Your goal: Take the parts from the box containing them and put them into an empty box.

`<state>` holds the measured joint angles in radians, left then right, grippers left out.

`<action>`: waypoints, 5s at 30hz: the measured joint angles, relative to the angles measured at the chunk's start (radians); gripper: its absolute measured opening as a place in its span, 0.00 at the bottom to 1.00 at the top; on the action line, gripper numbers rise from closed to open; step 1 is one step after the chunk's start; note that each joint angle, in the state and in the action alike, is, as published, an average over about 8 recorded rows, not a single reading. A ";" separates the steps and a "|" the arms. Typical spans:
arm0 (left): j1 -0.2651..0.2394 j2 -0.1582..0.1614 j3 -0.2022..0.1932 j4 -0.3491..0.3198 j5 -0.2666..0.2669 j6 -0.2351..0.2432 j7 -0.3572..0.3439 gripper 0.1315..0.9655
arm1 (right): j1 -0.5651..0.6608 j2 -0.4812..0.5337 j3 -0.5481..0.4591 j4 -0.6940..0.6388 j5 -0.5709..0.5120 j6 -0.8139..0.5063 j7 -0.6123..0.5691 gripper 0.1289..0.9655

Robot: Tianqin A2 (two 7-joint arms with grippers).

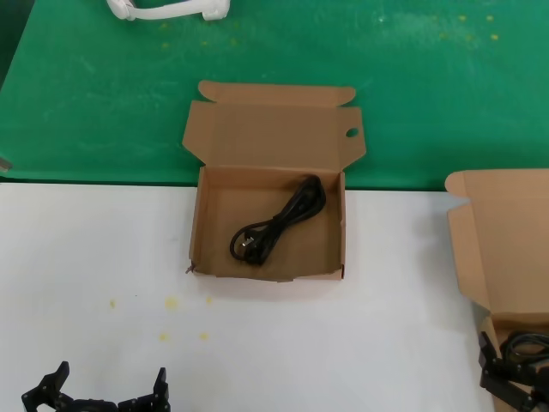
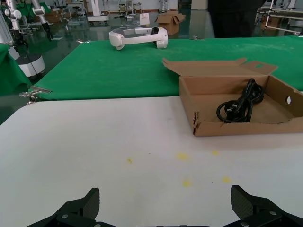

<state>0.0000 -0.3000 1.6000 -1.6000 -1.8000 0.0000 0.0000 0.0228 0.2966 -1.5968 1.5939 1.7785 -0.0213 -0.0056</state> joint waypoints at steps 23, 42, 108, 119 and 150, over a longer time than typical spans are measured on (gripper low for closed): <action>0.000 0.000 0.000 0.000 0.000 0.000 0.000 1.00 | 0.000 0.000 0.000 0.000 0.000 0.000 0.000 1.00; 0.000 0.000 0.000 0.000 0.000 0.000 0.000 1.00 | 0.000 0.000 0.000 0.000 0.000 0.000 0.000 1.00; 0.000 0.000 0.000 0.000 0.000 0.000 0.000 1.00 | 0.000 0.000 0.000 0.000 0.000 0.000 0.000 1.00; 0.000 0.000 0.000 0.000 0.000 0.000 0.000 1.00 | 0.000 0.000 0.000 0.000 0.000 0.000 0.000 1.00; 0.000 0.000 0.000 0.000 0.000 0.000 0.000 1.00 | 0.000 0.000 0.000 0.000 0.000 0.000 0.000 1.00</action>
<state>0.0000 -0.3000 1.6000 -1.6000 -1.8000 0.0000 0.0000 0.0224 0.2967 -1.5969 1.5940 1.7789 -0.0209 -0.0056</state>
